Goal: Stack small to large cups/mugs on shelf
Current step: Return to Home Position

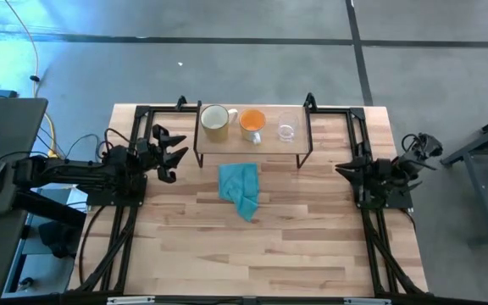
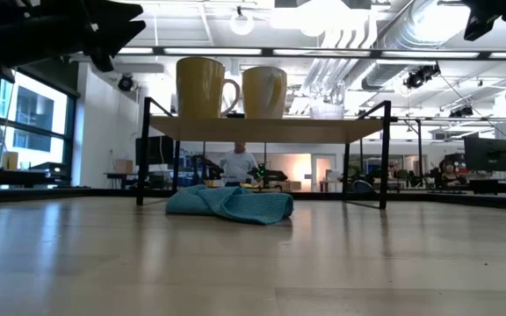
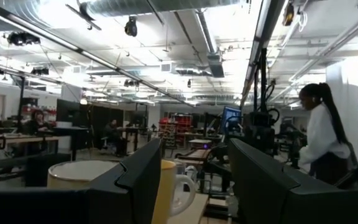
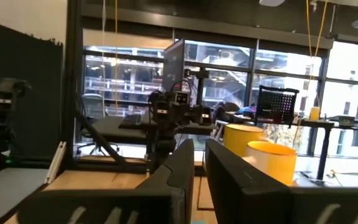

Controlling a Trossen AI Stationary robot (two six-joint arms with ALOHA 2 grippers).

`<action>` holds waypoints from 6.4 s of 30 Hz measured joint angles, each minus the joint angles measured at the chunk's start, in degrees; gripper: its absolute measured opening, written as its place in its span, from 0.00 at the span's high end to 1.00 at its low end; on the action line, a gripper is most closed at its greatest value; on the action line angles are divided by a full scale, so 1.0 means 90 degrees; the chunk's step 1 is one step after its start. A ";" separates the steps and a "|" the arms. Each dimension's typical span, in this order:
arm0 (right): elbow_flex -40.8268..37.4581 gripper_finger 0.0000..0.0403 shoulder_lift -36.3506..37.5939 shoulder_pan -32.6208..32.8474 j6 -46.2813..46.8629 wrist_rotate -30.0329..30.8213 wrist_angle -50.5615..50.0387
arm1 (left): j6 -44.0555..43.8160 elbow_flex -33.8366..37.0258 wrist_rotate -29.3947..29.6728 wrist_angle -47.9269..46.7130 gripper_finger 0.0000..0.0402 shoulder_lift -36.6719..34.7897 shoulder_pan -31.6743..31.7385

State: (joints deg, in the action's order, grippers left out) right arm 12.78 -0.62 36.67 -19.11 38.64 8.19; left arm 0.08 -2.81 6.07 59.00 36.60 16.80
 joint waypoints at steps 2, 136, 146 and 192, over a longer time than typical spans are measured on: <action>-0.0024 0.92 0.0000 0.0000 0.0096 -0.0108 0.0026 | -0.0041 0.0000 -0.0023 0.0004 0.56 0.0001 -0.0042; -0.1345 0.92 -0.0010 -0.3670 0.1121 -0.3811 -0.0787 | 0.0020 0.0255 -0.0325 -0.2701 0.56 -0.1536 -0.1078; -0.1345 0.92 -0.0010 -0.3672 0.1255 -0.3683 -0.0763 | -0.0430 0.0255 -0.0667 -0.4490 0.56 -0.2991 -0.1077; -0.1345 0.92 -0.0013 -0.3670 0.1357 -0.3637 -0.0753 | -0.0478 -0.0007 -0.0946 -0.6125 0.56 -0.4031 -0.1081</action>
State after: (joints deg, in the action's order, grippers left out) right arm 0.67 -0.74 3.64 -6.90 5.91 1.41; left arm -4.23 -2.87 -2.45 3.88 0.32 7.07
